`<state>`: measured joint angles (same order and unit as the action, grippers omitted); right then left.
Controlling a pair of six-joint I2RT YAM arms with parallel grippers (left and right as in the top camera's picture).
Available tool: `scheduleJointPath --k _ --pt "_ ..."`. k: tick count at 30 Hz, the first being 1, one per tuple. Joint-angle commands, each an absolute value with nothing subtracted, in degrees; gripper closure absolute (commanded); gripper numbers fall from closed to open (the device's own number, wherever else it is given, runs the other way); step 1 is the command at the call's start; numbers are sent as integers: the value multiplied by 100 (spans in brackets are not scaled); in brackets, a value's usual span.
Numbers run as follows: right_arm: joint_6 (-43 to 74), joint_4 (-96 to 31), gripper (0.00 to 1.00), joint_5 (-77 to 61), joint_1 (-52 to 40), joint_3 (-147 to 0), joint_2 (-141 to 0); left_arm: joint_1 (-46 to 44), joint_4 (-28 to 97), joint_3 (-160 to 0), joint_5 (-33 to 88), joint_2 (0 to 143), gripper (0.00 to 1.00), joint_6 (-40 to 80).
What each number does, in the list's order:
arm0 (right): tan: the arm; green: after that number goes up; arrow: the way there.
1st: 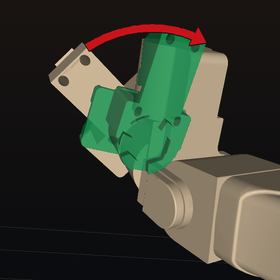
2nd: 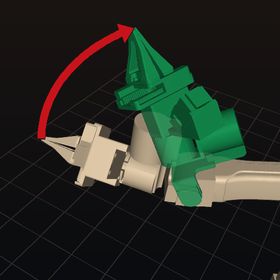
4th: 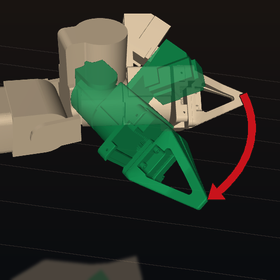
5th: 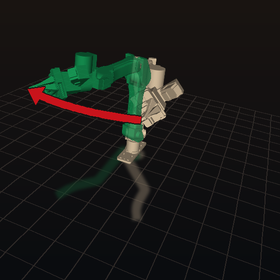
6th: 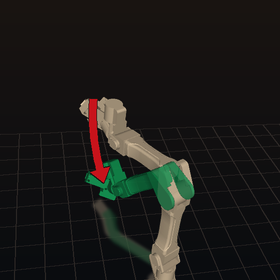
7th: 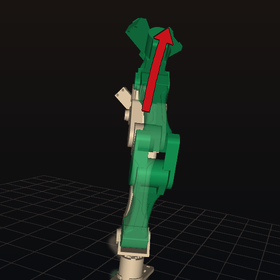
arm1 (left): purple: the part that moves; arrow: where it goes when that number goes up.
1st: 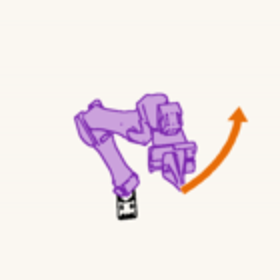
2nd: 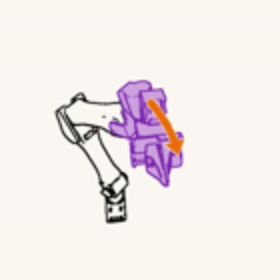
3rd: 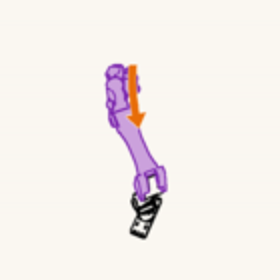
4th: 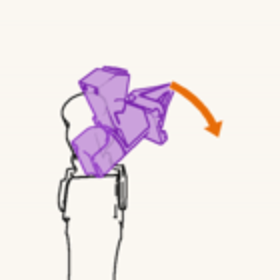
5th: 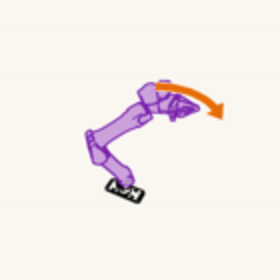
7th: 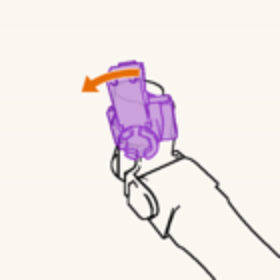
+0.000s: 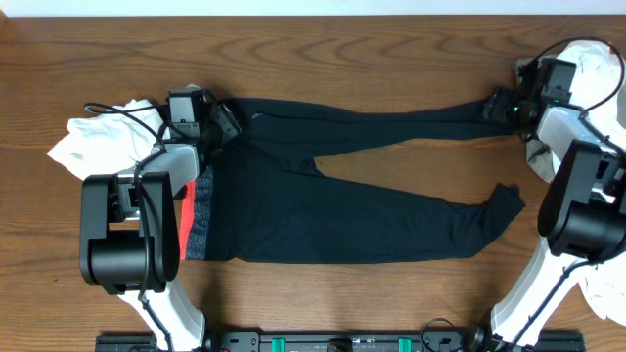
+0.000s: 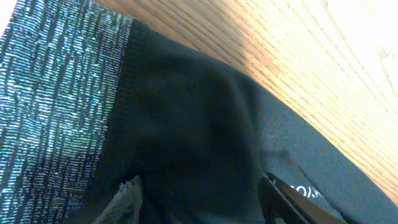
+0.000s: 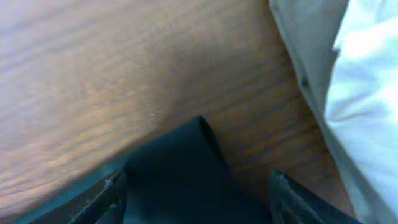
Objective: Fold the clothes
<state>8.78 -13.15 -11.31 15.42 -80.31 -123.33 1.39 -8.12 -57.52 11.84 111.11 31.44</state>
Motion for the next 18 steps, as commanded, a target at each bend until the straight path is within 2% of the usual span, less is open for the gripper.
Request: scheduleJointPath --k 1,3,4,12,18 --pt "803 -1295 48 -1151 1573 -8088 -12543 180 -471 -5457 1138 11463 37 3155" --pt "805 -1258 92 -1282 1573 -8090 -12536 180 -456 -5457 1138 11463 37 3155" --pt "805 -1256 99 -1343 1575 -8101 -12495 180 -432 -5457 1138 11463 37 3155" --pt "808 -1337 99 -1369 1614 -8591 -11570 180 -349 -5457 1138 11463 37 3153" --pt "805 -2029 99 -397 1688 -8744 -10995 180 -346 -5457 1138 11463 37 3153"
